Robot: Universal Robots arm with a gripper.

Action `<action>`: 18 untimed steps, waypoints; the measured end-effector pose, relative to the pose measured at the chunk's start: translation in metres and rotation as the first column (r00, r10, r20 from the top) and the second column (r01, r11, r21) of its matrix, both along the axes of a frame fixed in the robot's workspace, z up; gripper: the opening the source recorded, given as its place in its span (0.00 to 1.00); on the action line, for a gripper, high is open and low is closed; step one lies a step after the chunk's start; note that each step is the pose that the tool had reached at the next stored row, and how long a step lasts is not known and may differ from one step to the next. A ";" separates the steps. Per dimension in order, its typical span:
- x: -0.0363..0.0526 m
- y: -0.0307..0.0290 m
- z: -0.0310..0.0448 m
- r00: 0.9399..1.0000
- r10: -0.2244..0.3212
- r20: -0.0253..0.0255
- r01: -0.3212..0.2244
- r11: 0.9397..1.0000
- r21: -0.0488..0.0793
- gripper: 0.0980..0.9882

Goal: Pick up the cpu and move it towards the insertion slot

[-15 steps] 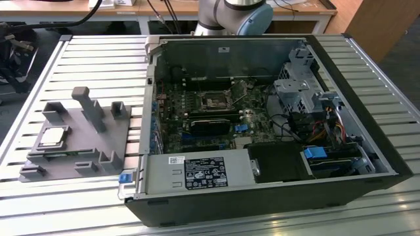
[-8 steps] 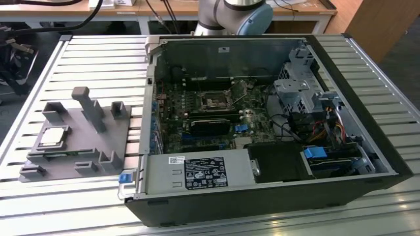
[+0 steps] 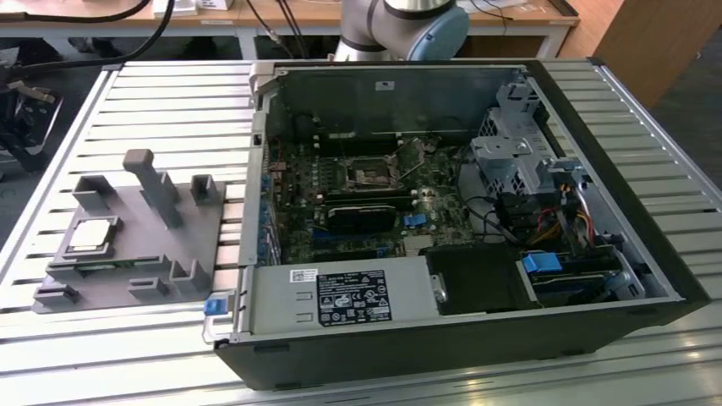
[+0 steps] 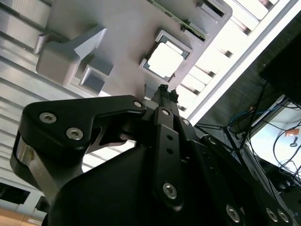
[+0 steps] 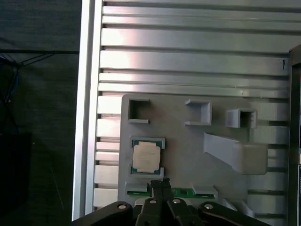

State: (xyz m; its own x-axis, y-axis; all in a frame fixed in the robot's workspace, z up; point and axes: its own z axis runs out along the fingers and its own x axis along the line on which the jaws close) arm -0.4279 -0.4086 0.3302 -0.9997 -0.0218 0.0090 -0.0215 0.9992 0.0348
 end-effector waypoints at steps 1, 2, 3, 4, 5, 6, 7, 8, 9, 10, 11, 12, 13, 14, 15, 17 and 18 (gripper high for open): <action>-0.0004 -0.0003 -0.0014 1.000 0.000 0.000 0.000 1.000 0.000 0.01; -0.0006 -0.0008 -0.0029 1.000 0.000 0.000 0.000 1.000 0.000 0.02; -0.0007 -0.0011 -0.0046 1.000 0.001 0.000 -0.001 1.000 0.000 0.08; -0.0009 -0.0016 -0.0063 1.000 0.001 0.000 -0.001 1.000 0.000 0.08; -0.0011 -0.0019 -0.0083 1.000 0.001 0.000 -0.001 1.000 0.000 0.15; -0.0012 -0.0022 -0.0101 1.000 0.001 0.000 -0.001 1.000 0.000 0.22; -0.0013 -0.0025 -0.0119 1.000 0.001 -0.001 -0.001 1.000 0.000 0.29; -0.0016 -0.0029 -0.0137 1.000 0.001 -0.001 -0.001 1.000 0.000 0.35; -0.0018 -0.0034 -0.0155 1.000 0.001 -0.001 -0.001 1.000 0.000 0.35; -0.0019 -0.0037 -0.0173 1.000 0.001 -0.001 -0.001 1.000 0.000 0.41; -0.0019 -0.0042 -0.0190 1.000 0.001 -0.001 -0.001 1.000 0.000 0.48; -0.0019 -0.0048 -0.0208 1.000 0.001 -0.001 -0.001 1.000 0.001 0.48; -0.0019 -0.0053 -0.0226 1.000 0.001 -0.001 -0.001 1.000 0.001 0.55; -0.0020 -0.0056 -0.0245 1.000 0.001 -0.001 -0.001 1.000 0.001 0.61; -0.0020 -0.0061 -0.0262 1.000 0.001 -0.001 -0.001 1.000 0.001 0.61; -0.0021 -0.0068 -0.0298 1.000 0.001 -0.001 -0.001 1.000 0.001 0.67; -0.0022 -0.0072 -0.0316 1.000 0.001 -0.001 -0.001 1.000 0.001 0.74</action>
State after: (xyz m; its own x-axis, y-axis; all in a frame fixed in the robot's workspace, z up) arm -0.4301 -0.4158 0.2986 -0.9997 -0.0229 0.0103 -0.0225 0.9991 0.0353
